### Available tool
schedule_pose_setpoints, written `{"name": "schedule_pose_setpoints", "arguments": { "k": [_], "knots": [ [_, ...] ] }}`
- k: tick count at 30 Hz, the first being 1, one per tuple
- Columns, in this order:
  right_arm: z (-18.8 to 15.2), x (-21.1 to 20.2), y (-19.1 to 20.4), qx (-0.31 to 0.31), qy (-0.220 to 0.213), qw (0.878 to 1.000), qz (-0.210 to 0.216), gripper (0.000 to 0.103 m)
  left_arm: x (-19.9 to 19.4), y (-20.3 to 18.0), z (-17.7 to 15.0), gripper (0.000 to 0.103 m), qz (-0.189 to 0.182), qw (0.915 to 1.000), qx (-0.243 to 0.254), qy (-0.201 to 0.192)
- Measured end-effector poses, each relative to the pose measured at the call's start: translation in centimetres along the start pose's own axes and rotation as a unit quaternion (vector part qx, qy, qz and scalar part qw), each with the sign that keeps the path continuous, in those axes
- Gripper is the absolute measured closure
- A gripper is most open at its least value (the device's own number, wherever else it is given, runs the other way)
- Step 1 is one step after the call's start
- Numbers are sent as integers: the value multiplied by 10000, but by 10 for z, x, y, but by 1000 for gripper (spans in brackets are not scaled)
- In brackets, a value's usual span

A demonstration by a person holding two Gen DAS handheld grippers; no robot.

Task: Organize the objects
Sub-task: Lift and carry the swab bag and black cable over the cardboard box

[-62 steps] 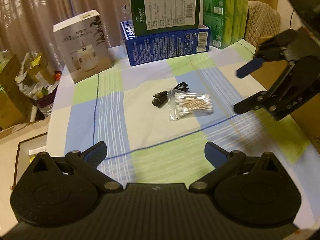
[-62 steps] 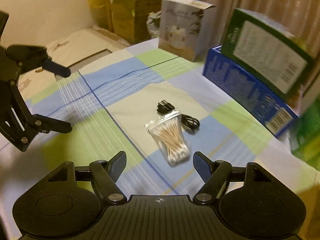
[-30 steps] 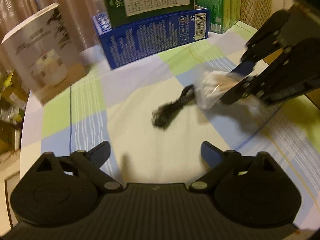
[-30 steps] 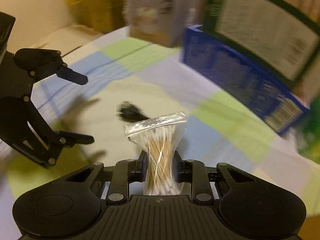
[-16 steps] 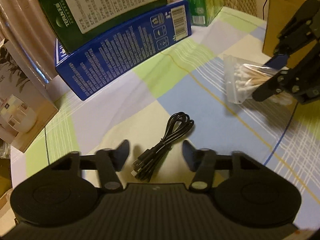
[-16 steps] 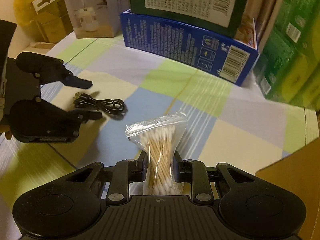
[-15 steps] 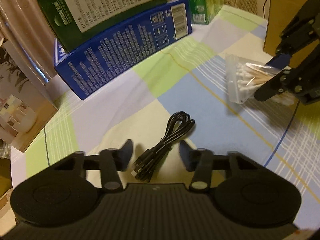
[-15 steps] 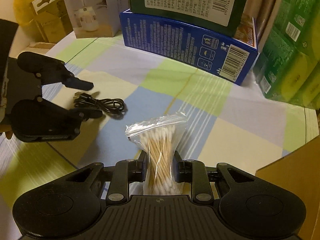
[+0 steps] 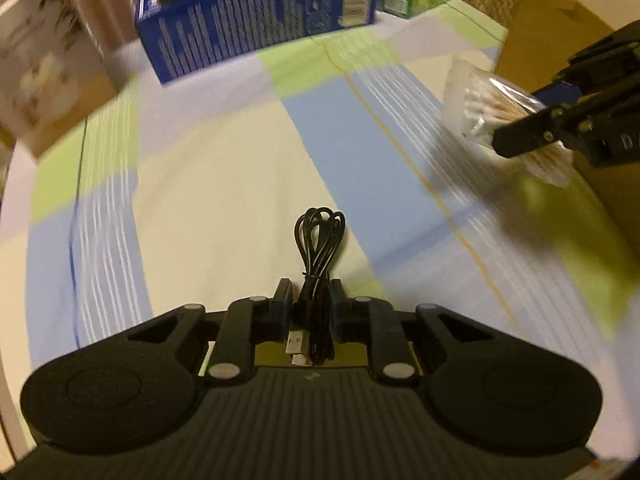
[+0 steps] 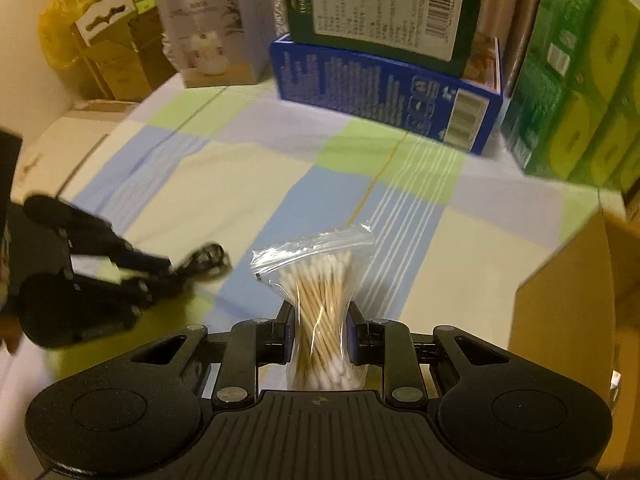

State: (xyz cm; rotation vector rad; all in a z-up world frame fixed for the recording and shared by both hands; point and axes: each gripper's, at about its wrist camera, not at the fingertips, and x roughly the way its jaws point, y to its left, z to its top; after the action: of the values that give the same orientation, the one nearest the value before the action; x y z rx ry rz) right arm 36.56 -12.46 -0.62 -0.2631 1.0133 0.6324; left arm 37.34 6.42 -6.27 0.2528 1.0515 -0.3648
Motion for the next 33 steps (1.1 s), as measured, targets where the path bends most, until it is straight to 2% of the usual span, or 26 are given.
{"name": "schedule_pose_setpoints", "arguments": {
  "k": [4,7,10,18,21,24,27,29,30,33],
  "knots": [
    [-36,-19,11,140,-40,9999,41,82,-21,-25,-26,88,-104,9999,-70,22],
    [-59,-27,10,442,-45,9990,94,82,-28,-41,-34,86,-32,10000,66,25],
    [-75,-34,9,688,-80,9975,113,82,-29,-49,-34,81,23,9999,100,21],
    [-93,-40,5,859,-106,9962,38,82,-21,-50,-27,80,74,9998,-200,46],
    [-96,-45,7,874,-168,9960,39,82,-23,-47,-28,89,109,9990,-420,87],
    [-100,-54,10,914,-248,9955,67,82,-33,-47,-34,89,80,9973,-731,50],
    [-105,-68,14,935,-337,9950,60,82,-52,-53,-39,90,32,9949,-1005,-71],
    [-109,-80,18,953,-417,9946,27,82,-68,-58,-41,95,-34,9927,-1193,-171],
    [-110,-85,20,955,-447,9944,4,82,-78,-61,-43,102,-93,9912,-1301,-246],
    [-119,-98,23,976,-469,9941,-34,82,-100,-73,-48,103,-6,9903,-1334,-390]
  ]
}}
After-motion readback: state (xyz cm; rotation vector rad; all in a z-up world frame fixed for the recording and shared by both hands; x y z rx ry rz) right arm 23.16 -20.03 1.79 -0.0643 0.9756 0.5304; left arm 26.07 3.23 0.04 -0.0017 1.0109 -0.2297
